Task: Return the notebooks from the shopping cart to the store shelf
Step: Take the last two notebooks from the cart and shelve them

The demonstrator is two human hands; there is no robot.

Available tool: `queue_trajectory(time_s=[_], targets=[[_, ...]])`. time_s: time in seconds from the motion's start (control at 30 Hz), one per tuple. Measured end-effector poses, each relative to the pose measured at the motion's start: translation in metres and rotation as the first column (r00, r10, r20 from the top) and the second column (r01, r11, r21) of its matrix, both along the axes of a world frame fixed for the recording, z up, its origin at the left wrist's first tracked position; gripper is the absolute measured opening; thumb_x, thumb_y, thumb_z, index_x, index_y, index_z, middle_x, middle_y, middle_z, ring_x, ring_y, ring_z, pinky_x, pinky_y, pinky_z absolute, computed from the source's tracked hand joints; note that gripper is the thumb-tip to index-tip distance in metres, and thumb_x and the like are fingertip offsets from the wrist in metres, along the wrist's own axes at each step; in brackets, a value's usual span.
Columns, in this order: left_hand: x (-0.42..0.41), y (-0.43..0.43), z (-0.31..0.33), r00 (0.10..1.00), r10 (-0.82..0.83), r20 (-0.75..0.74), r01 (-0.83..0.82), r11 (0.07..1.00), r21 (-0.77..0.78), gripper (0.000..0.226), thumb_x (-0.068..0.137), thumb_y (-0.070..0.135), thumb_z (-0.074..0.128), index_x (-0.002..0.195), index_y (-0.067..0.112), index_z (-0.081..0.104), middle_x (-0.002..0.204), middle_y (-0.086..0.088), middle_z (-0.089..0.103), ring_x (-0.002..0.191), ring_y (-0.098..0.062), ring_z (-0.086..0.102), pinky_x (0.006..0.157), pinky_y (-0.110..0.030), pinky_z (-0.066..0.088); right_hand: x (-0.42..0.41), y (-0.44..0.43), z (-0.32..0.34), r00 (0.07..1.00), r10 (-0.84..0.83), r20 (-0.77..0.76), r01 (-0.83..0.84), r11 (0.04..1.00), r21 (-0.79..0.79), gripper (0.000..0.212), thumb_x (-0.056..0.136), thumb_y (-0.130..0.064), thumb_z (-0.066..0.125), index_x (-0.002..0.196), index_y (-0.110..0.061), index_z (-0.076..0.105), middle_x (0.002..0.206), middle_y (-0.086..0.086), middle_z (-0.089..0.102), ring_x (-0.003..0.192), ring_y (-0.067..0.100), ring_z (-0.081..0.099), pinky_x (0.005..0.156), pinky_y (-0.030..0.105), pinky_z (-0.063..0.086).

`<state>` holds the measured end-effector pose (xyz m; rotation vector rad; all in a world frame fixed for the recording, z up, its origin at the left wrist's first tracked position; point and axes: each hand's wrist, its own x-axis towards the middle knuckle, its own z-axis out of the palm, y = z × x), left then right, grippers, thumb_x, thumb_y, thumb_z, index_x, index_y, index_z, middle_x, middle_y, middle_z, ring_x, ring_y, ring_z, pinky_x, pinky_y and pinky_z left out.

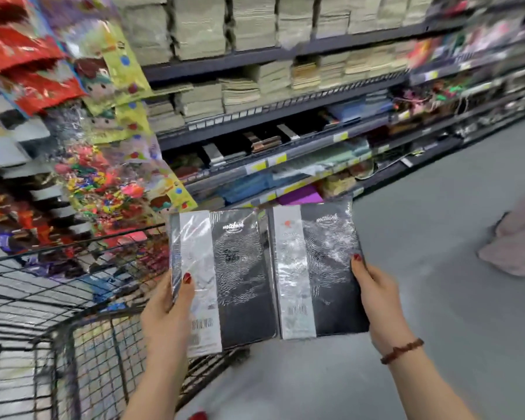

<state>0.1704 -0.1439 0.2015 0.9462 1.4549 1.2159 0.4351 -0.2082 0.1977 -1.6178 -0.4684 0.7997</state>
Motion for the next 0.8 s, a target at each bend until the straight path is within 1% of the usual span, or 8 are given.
queue_trajectory(time_s=[0.1,0.17,0.4,0.5,0.53,0.63,0.7,0.8], targets=[[0.030,0.002,0.003,0.999,-0.028,0.020,0.028,0.999,-0.031,0.045,0.086,0.024,0.066,0.129,0.018,0.056,0.120,-0.003,0.066,0.110,-0.025,0.062,0.101,-0.044,0.044,0.032,-0.008,0.004,0.997,-0.014,-0.072,0.014,1.000,-0.001,0.044,0.090,-0.039,0.058,0.095,0.004,0.066,0.094,0.015,0.072,0.081,0.019,0.063,0.081,0.038,0.050],[0.045,0.009,0.005,0.999,-0.047,0.022,0.048,0.998,-0.047,0.045,0.084,0.028,0.068,0.128,0.023,0.056,0.117,-0.002,0.068,0.106,-0.027,0.064,0.098,-0.051,0.046,0.050,-0.008,0.002,0.996,-0.030,-0.081,0.030,1.000,0.000,0.037,0.092,-0.034,0.056,0.094,0.001,0.068,0.093,0.010,0.074,0.082,0.019,0.065,0.084,0.039,0.052],[0.089,0.051,0.007,0.996,-0.050,0.069,0.053,0.998,-0.039,0.023,0.087,0.023,0.064,0.108,0.031,0.061,0.102,0.009,0.071,0.094,-0.015,0.067,0.094,-0.044,0.050,0.097,0.033,0.000,0.993,-0.026,-0.115,0.029,0.999,0.026,0.030,0.092,-0.030,0.057,0.091,-0.002,0.068,0.088,0.004,0.071,0.080,0.019,0.063,0.076,0.033,0.050],[0.104,0.085,0.000,0.995,-0.011,0.095,0.014,0.999,-0.033,0.026,0.089,0.015,0.061,0.110,0.031,0.059,0.080,0.014,0.074,0.073,-0.003,0.069,0.077,-0.031,0.056,0.118,0.071,0.001,0.997,-0.004,-0.080,0.007,0.999,0.034,0.041,0.090,-0.032,0.059,0.091,0.009,0.061,0.084,0.008,0.065,0.077,0.017,0.057,0.071,0.033,0.045],[0.109,0.097,-0.001,0.994,0.009,0.109,-0.005,0.999,-0.041,0.024,0.089,0.014,0.061,0.109,0.029,0.062,0.082,0.012,0.075,0.076,-0.007,0.071,0.078,-0.034,0.056,0.125,0.086,0.002,0.997,0.008,-0.076,-0.005,0.999,0.035,0.042,0.090,-0.033,0.060,0.090,0.009,0.061,0.084,0.009,0.065,0.077,0.017,0.057,0.073,0.033,0.045],[0.124,0.135,-0.006,0.986,0.070,0.151,-0.063,0.997,-0.047,0.017,0.088,0.016,0.063,0.101,0.027,0.066,0.108,-0.002,0.071,0.101,-0.027,0.066,0.096,-0.052,0.047,0.144,0.131,0.002,0.994,0.043,-0.101,-0.042,0.999,0.012,0.042,0.088,-0.036,0.062,0.090,0.005,0.062,0.087,0.011,0.067,0.079,0.020,0.059,0.078,0.035,0.046],[0.134,0.156,-0.008,0.980,0.093,0.176,-0.089,0.996,-0.030,0.028,0.089,0.017,0.062,0.117,0.023,0.062,0.114,-0.003,0.067,0.099,-0.024,0.065,0.098,-0.046,0.046,0.152,0.161,0.002,0.993,0.066,-0.101,-0.066,0.998,0.002,0.037,0.088,-0.034,0.062,0.090,0.004,0.064,0.085,0.009,0.068,0.078,0.020,0.060,0.078,0.035,0.046],[0.143,0.183,-0.004,0.972,0.136,0.193,-0.131,0.991,-0.037,0.042,0.090,0.017,0.060,0.132,0.016,0.052,0.120,-0.004,0.062,0.093,-0.013,0.061,0.088,-0.031,0.043,0.158,0.204,0.004,0.990,0.120,-0.069,-0.121,0.993,-0.002,0.038,0.090,-0.032,0.059,0.088,0.006,0.064,0.079,0.006,0.065,0.073,0.018,0.058,0.071,0.032,0.046]])
